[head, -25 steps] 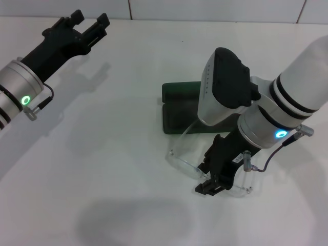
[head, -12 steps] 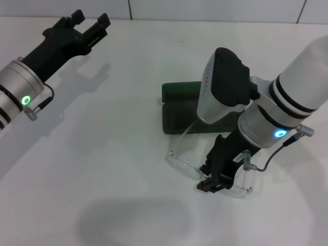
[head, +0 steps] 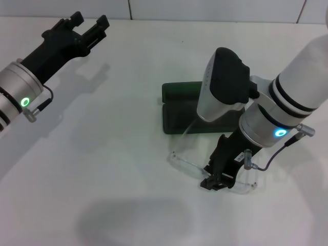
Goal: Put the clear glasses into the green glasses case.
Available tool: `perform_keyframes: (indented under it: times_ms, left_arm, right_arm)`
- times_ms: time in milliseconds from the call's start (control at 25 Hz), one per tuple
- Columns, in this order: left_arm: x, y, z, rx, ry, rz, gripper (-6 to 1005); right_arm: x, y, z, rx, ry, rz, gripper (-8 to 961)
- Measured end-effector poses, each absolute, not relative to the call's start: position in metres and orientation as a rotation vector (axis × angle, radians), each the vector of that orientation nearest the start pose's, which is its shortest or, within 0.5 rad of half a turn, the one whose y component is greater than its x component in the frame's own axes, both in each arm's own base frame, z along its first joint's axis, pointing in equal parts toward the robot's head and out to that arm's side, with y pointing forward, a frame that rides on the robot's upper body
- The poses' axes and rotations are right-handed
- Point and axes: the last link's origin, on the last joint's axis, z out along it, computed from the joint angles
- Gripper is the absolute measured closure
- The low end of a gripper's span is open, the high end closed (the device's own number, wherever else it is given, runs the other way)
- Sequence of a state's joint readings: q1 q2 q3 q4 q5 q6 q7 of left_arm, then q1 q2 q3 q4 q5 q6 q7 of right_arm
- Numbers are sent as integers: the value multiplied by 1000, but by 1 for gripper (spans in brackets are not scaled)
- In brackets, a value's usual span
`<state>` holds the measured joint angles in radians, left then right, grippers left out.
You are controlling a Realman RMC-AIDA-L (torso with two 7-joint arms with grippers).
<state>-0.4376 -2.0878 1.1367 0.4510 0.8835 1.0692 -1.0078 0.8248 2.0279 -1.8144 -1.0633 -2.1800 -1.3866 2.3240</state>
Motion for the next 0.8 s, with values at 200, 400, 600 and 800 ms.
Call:
perform_keyframes:
  times_ms: [200, 400, 600, 800]
  left_arm:
    - [-277, 369, 1, -1963, -732, -1004, 243]
    - [-277, 369, 2, -1962, -730, -1006, 245]
    - [-277, 366, 4, -1954, -715, -1026, 246]
    - [-280, 356, 7, -1916, -654, -1054, 248]
  right_arm:
    - [126, 334, -93, -3098, 361, -595, 702]
    - [123, 335, -90, -3100, 363, -583, 727]
    - [120, 339, -79, -3105, 395, -527, 787]
    - [119, 342, -59, -3115, 429, -403, 816]
